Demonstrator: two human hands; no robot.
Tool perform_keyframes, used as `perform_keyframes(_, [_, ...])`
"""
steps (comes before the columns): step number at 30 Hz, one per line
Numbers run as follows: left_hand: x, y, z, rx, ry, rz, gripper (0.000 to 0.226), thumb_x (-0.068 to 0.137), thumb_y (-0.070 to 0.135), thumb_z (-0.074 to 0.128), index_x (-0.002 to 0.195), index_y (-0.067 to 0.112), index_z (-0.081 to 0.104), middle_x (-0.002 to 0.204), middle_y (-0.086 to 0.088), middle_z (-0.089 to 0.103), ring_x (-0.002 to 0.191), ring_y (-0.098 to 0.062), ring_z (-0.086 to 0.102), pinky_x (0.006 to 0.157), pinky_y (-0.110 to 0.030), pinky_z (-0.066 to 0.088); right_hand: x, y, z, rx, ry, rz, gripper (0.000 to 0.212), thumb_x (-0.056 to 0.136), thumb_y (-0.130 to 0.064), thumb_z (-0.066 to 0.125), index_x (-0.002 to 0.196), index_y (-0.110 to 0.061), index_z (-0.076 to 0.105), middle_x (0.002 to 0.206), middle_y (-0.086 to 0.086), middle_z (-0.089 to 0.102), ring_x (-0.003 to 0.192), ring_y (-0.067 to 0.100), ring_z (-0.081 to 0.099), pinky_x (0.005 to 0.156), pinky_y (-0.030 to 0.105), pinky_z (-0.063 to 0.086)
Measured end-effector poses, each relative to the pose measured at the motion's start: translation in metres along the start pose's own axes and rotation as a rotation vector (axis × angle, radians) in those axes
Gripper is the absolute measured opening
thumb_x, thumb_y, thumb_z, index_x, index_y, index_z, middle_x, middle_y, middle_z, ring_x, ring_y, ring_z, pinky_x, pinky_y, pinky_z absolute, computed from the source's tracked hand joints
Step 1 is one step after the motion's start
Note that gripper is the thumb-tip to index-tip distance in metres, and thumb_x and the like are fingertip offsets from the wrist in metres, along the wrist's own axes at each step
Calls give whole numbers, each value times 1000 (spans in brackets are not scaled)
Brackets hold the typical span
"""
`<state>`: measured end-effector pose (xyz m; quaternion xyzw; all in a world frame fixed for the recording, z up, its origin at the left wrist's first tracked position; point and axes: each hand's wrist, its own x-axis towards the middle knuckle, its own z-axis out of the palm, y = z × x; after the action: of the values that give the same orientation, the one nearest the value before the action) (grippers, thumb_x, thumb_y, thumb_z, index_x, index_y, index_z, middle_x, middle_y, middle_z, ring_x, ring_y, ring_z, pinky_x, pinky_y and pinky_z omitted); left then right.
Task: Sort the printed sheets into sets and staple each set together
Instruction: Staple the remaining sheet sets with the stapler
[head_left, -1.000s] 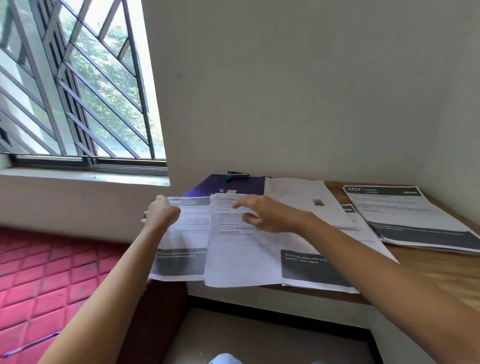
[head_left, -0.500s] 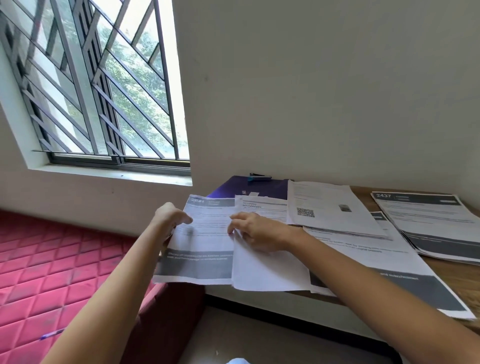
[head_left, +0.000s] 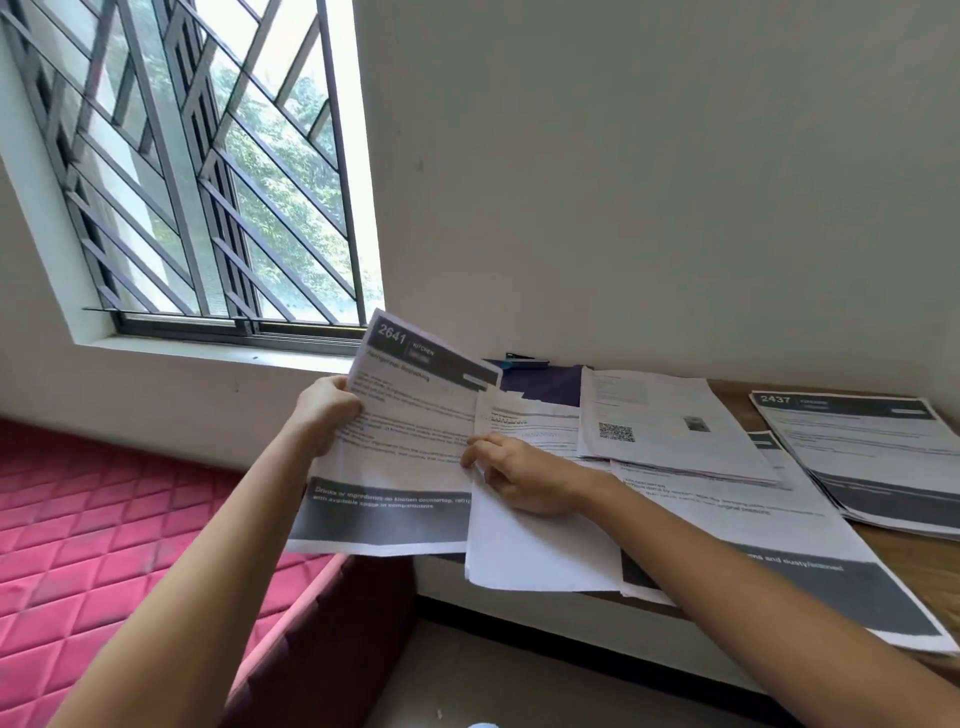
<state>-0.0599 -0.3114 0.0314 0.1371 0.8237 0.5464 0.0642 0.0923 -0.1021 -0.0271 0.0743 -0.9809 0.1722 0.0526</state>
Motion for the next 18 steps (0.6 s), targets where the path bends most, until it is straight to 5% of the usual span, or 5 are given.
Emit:
perform_keyframes(4, [-2, 15, -19, -26, 93, 47, 26, 83, -9, 47, 90, 11, 61, 105, -16, 67, 95, -33, 66, 87, -45, 56, 0, -3, -10, 96, -35, 65, 37, 97, -12, 41, 132, -21, 47, 140, 1, 46, 125, 18, 42, 102, 26, 34])
perform_keyframes(9, [-2, 39, -50, -67, 242, 117, 20, 86, -4, 49, 92, 12, 60, 107, -15, 66, 95, -32, 66, 86, -44, 56, 0, -2, -20, 345, -70, 155, 42, 100, -34, 45, 140, -27, 41, 144, -3, 42, 129, 16, 42, 106, 32, 37])
perform_keyframes(12, [-5, 55, -61, -106, 279, 177, 15, 88, 1, 50, 99, 9, 58, 106, -15, 65, 94, -31, 66, 80, -41, 57, -1, -5, -33, 610, 33, 164, 53, 97, -42, 48, 142, -18, 36, 143, 1, 42, 127, 14, 43, 104, 29, 37])
perform_keyframes(16, [-11, 77, -58, -190, 286, 273, 15, 89, 3, 49, 97, 13, 57, 100, -11, 65, 90, -28, 66, 68, -36, 57, 4, -8, -62, 795, 260, 156, 92, 65, -80, 51, 130, -16, 41, 132, -2, 48, 121, 10, 46, 100, 26, 37])
perform_keyframes(18, [-14, 90, -50, -229, 285, 330, 16, 90, 1, 49, 93, 15, 56, 95, -6, 64, 85, -24, 66, 62, -30, 55, 9, -5, -77, 808, 324, 179, 91, 74, -74, 50, 138, -11, 34, 140, 3, 45, 126, 16, 45, 105, 32, 37])
